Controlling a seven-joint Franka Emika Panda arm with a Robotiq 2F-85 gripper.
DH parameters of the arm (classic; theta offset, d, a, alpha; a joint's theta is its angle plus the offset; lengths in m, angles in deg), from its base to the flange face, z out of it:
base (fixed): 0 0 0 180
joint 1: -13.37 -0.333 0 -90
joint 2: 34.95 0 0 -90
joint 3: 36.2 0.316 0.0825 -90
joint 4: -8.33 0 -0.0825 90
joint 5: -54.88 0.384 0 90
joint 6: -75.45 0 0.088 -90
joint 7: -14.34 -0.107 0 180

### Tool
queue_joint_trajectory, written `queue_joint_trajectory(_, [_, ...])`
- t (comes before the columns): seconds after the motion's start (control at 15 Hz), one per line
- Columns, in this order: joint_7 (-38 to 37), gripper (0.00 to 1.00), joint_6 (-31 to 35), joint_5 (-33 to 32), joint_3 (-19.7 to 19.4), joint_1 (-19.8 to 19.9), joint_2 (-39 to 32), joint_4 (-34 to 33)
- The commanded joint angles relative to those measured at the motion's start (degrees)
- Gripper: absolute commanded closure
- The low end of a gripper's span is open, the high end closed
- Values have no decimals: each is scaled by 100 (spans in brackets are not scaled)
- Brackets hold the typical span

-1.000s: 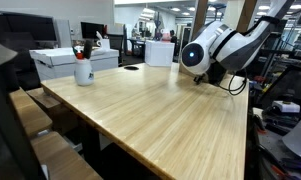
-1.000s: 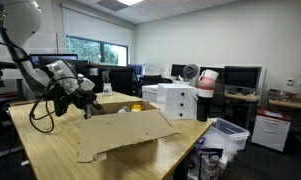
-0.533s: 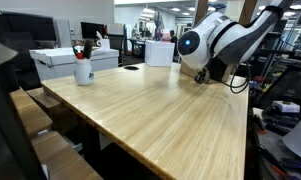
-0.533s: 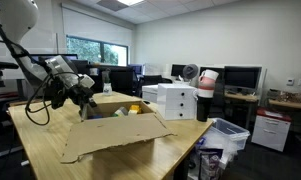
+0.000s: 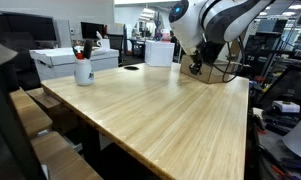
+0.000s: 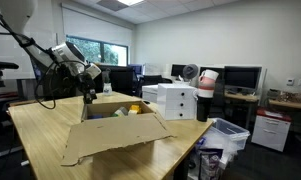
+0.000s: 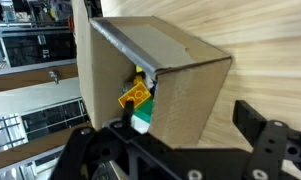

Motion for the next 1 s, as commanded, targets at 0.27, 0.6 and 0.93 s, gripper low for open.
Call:
queue_joint_trajectory(0.27, [612,0,43,812,-411,357,150,-519])
queue_joint_trajectory(0.6, [1683,0,16,1767,-698,643,70,-919])
queue_joint_trajectory(0.93, [2495,4,-189,2768,-893,808,30,-1243])
